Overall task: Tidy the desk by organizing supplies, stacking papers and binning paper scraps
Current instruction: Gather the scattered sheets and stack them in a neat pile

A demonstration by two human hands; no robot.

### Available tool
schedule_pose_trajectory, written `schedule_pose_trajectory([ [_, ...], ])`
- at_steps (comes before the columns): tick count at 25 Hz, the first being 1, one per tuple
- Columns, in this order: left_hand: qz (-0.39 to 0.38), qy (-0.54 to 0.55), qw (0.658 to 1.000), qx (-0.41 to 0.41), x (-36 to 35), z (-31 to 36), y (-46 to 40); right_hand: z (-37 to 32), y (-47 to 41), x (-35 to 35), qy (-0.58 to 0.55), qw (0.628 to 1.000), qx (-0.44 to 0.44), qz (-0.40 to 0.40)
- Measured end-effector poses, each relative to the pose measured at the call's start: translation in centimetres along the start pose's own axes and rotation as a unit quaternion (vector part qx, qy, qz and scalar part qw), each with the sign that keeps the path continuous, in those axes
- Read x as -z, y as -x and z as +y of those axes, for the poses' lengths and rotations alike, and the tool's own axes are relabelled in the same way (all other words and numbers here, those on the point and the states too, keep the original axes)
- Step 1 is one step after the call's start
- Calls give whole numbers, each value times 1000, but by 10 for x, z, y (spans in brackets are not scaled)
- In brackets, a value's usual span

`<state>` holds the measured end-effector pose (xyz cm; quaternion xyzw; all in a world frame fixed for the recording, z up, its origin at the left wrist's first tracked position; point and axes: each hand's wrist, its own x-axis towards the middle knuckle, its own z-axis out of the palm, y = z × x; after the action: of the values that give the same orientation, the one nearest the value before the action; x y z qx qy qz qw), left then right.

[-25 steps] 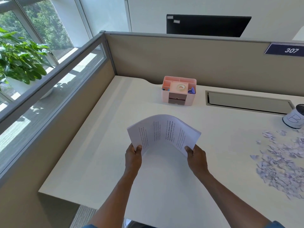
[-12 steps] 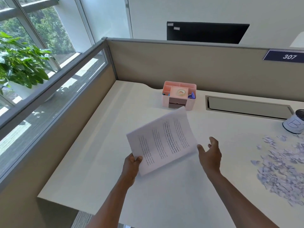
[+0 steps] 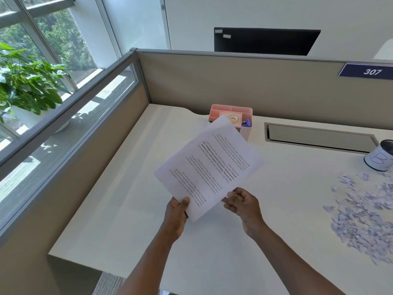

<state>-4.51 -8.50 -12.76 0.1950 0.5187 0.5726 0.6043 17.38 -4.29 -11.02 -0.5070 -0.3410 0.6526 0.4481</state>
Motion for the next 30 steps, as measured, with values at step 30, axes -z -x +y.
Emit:
schedule_pose_trajectory([
  [30,-234,-54,954,179,-10,52,-21,-143,0,20,237,919,101,-298],
])
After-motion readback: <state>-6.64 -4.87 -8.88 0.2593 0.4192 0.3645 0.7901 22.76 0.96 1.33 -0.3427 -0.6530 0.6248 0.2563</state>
